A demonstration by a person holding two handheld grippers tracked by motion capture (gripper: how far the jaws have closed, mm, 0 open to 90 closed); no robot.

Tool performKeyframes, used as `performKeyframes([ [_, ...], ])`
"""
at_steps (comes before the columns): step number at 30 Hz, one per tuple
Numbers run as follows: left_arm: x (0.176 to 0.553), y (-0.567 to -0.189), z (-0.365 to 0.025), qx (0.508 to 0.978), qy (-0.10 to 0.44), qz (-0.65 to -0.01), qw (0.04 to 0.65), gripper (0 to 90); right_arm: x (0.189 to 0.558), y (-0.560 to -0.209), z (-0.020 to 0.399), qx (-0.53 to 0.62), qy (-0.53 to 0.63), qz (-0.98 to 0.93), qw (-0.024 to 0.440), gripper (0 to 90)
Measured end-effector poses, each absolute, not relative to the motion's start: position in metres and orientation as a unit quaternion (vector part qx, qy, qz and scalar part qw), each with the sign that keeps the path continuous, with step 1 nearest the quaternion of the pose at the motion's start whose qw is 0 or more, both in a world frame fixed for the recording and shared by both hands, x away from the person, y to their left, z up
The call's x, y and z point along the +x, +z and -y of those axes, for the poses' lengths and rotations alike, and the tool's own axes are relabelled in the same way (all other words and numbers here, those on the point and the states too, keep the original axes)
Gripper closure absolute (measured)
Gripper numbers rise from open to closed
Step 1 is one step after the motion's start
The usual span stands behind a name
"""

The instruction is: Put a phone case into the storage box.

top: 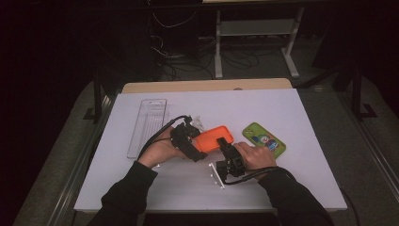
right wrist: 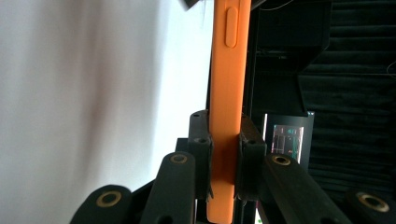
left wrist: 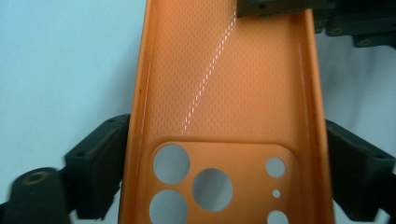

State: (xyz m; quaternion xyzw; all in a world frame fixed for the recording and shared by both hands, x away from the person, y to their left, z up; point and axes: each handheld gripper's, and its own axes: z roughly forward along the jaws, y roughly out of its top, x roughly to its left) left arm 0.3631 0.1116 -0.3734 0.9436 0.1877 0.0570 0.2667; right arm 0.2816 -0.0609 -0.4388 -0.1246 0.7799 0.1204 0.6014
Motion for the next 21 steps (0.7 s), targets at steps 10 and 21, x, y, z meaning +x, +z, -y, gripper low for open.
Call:
performKeyframes([
  [10, 0.364, -0.367, -0.131, 0.936, 0.057, -0.195, 0.288, 0.0, 0.287, -0.436, 0.070, -0.101, 0.126, -0.782, 0.602, 78.4],
  [21, 0.365, -0.364, -0.147, 0.930, 0.079, -0.199, 0.299, 0.0, 0.295, -0.431, 0.087, -0.056, 0.145, -0.802, 0.577, 78.4],
])
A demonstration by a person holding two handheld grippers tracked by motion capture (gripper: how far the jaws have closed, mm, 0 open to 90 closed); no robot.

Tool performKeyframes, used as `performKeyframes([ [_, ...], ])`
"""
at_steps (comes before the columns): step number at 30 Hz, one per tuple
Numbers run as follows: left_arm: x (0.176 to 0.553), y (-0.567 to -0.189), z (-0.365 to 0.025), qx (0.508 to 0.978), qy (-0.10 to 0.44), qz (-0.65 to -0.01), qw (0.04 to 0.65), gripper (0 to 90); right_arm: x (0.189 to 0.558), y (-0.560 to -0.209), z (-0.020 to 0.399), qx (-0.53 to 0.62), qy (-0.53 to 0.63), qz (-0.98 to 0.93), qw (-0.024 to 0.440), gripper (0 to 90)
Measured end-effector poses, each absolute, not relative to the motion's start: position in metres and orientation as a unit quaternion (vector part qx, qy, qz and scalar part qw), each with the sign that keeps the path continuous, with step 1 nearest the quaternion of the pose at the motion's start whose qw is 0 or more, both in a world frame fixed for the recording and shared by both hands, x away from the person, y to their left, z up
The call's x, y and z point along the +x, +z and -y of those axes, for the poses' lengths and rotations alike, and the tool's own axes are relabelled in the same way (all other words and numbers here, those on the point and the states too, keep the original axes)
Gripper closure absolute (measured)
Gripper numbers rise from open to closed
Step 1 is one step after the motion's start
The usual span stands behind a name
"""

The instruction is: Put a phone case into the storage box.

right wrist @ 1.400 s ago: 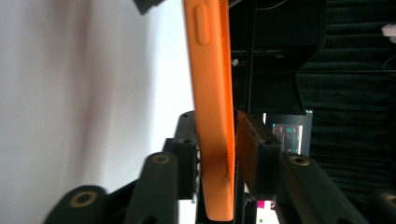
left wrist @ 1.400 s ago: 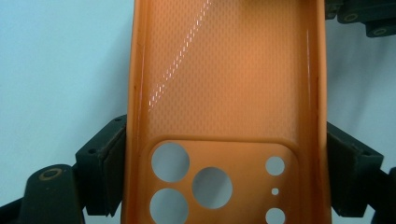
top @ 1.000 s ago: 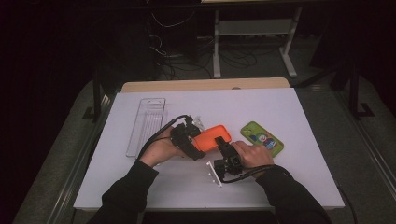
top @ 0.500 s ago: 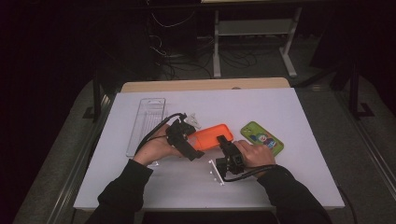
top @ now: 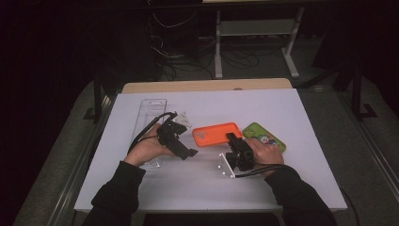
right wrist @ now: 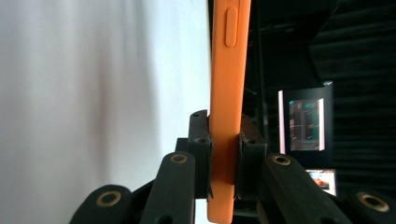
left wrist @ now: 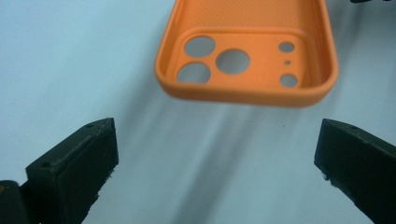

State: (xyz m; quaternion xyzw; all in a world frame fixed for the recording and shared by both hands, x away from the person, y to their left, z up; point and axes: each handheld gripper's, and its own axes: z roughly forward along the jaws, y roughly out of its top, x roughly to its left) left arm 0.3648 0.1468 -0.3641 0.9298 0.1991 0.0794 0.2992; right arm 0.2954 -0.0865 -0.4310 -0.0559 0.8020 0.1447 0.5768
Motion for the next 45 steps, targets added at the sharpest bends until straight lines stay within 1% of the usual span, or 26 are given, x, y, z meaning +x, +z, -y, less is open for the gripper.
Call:
performKeyframes([
  [5, 0.366, -0.366, -0.150, 0.924, 0.088, -0.203, 0.312, 0.0, 0.302, -0.431, 0.091, -0.032, 0.173, -0.816, 0.551, 78.4],
  [11, 0.368, -0.367, -0.152, 0.918, 0.083, -0.221, 0.318, 0.0, 0.306, -0.427, 0.095, 0.020, 0.214, -0.831, 0.514, 78.4],
  [14, 0.367, -0.368, -0.151, 0.913, 0.079, -0.231, 0.327, 0.0, 0.308, -0.424, 0.097, 0.053, 0.240, -0.839, 0.486, 78.3],
  [17, 0.369, -0.368, -0.152, 0.916, 0.082, -0.226, 0.323, 0.0, 0.310, -0.421, 0.099, 0.085, 0.259, -0.843, 0.464, 78.3],
  [19, 0.370, -0.368, -0.152, 0.918, 0.085, -0.222, 0.318, 0.0, 0.311, -0.421, 0.100, 0.122, 0.291, -0.843, 0.436, 78.4],
  [26, 0.370, -0.369, -0.152, 0.916, 0.082, -0.229, 0.318, 0.0, 0.320, -0.415, 0.107, 0.169, 0.335, -0.850, 0.370, 78.4],
  [27, 0.370, -0.369, -0.151, 0.916, 0.081, -0.231, 0.318, 0.0, 0.320, -0.415, 0.107, 0.190, 0.348, -0.848, 0.352, 78.4],
  [31, 0.370, -0.369, -0.150, 0.914, 0.079, -0.237, 0.319, 0.0, 0.325, -0.413, 0.111, 0.224, 0.376, -0.844, 0.309, 78.4],
  [34, 0.370, -0.369, -0.151, 0.913, 0.083, -0.235, 0.323, 0.0, 0.328, -0.412, 0.115, 0.243, 0.395, -0.839, 0.284, 78.4],
  [39, 0.370, -0.369, -0.150, 0.910, 0.083, -0.239, 0.327, 0.0, 0.333, -0.412, 0.119, 0.284, 0.429, -0.827, 0.228, 78.5],
  [42, 0.370, -0.369, -0.149, 0.907, 0.081, -0.245, 0.334, 0.0, 0.336, -0.413, 0.122, 0.299, 0.438, -0.822, 0.207, 78.5],
  [45, 0.370, -0.368, -0.149, 0.905, 0.083, -0.246, 0.336, 0.0, 0.338, -0.413, 0.123, 0.323, 0.455, -0.811, 0.177, 78.5],
])
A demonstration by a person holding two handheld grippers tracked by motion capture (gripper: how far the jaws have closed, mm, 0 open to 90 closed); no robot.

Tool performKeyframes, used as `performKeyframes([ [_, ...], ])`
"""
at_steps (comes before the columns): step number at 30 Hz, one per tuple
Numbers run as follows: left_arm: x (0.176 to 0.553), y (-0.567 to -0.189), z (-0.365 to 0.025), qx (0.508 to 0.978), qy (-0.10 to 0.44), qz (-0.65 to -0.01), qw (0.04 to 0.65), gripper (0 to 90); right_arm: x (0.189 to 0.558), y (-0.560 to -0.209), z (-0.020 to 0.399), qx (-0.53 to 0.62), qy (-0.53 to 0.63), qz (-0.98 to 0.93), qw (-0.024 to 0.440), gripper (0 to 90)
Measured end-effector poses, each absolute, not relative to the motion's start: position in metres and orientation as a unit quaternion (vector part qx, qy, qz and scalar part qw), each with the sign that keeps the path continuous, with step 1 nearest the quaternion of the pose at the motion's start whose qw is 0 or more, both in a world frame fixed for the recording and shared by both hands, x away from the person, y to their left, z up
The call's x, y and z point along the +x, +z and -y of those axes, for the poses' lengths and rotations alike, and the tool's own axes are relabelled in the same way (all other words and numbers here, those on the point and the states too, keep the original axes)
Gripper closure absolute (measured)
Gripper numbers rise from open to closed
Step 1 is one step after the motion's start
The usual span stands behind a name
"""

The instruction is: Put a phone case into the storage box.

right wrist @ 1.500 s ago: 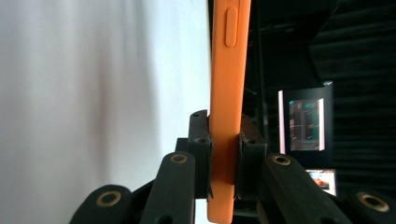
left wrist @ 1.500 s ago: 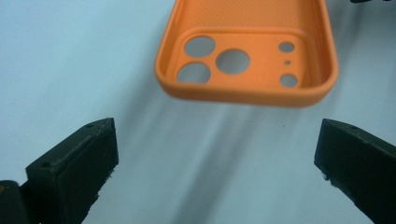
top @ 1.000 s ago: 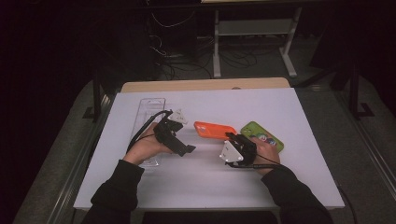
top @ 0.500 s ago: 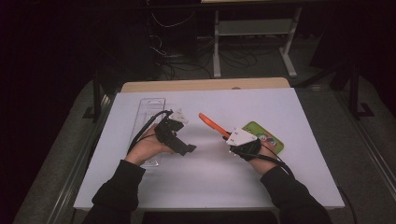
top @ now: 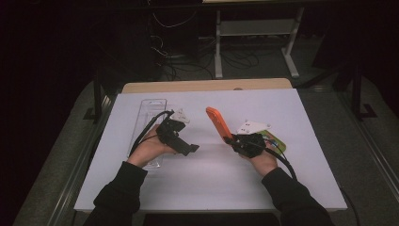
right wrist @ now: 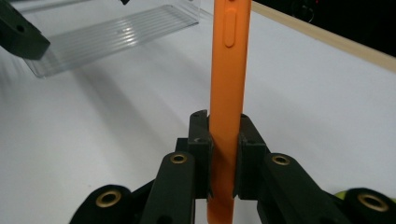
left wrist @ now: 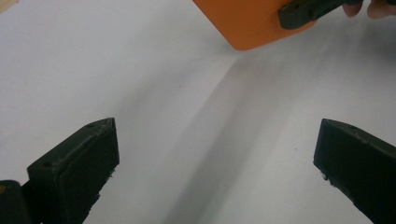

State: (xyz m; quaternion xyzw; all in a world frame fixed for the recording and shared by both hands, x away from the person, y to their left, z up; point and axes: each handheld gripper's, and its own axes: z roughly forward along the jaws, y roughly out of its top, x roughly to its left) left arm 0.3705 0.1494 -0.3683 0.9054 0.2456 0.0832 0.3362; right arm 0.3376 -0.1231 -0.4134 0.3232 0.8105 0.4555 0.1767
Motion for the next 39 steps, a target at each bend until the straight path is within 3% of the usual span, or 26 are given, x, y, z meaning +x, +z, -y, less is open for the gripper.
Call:
performKeyframes([
  [8, 0.371, -0.367, -0.146, 0.895, 0.087, -0.254, 0.356, 0.0, 0.340, -0.414, 0.126, 0.356, 0.477, -0.791, 0.144, 78.6],
  [19, 0.370, -0.362, -0.140, 0.855, 0.088, -0.279, 0.429, 0.0, 0.331, -0.414, 0.109, 0.354, 0.502, -0.780, 0.119, 78.6],
  [39, 0.375, -0.363, -0.139, 0.818, 0.053, -0.296, 0.490, 0.0, 0.317, -0.414, 0.085, 0.325, 0.523, -0.781, 0.106, 78.7],
])
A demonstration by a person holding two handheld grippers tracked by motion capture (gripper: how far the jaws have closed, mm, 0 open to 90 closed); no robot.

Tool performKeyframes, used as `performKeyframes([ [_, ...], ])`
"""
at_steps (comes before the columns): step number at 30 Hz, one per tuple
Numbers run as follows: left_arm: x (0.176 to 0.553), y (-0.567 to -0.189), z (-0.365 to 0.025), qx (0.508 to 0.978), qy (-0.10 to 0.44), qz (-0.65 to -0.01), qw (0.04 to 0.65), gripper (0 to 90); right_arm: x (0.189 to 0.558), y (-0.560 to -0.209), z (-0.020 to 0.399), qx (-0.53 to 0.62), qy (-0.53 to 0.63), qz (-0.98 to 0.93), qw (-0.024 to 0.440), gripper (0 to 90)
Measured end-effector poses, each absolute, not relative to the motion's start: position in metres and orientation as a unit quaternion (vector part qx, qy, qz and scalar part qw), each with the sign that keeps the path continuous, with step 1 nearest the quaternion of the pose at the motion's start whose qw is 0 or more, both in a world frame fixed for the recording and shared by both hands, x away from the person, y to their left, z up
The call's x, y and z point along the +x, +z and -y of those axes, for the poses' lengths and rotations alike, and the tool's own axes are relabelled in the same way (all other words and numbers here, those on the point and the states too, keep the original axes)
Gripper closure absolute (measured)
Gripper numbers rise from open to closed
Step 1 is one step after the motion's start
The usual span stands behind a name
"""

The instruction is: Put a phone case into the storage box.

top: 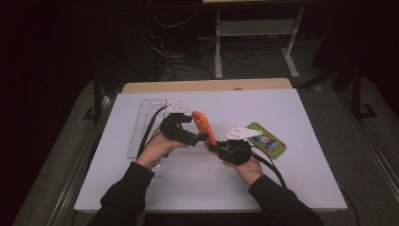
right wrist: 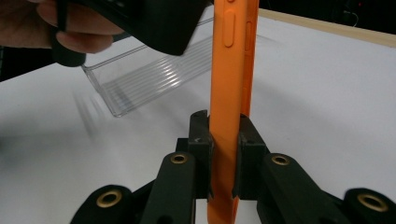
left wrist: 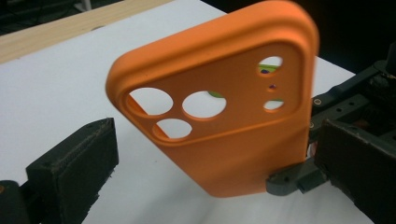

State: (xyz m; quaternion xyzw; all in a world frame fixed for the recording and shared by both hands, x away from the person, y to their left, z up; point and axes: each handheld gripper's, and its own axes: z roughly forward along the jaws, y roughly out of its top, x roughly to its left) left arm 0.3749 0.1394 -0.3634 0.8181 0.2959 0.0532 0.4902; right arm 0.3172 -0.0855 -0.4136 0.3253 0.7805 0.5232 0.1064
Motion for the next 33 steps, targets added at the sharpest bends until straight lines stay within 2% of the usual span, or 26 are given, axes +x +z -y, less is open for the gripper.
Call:
performKeyframes([
  [22, 0.3755, -0.3709, -0.1295, 0.804, 0.037, -0.295, 0.515, 0.0, 0.3120, -0.4129, 0.0779, 0.304, 0.523, -0.788, 0.113, 78.8],
  [33, 0.3751, -0.3706, -0.1313, 0.793, 0.043, -0.297, 0.530, 9.8, 0.3121, -0.4146, 0.0769, 0.301, 0.516, -0.793, 0.118, 78.8],
])
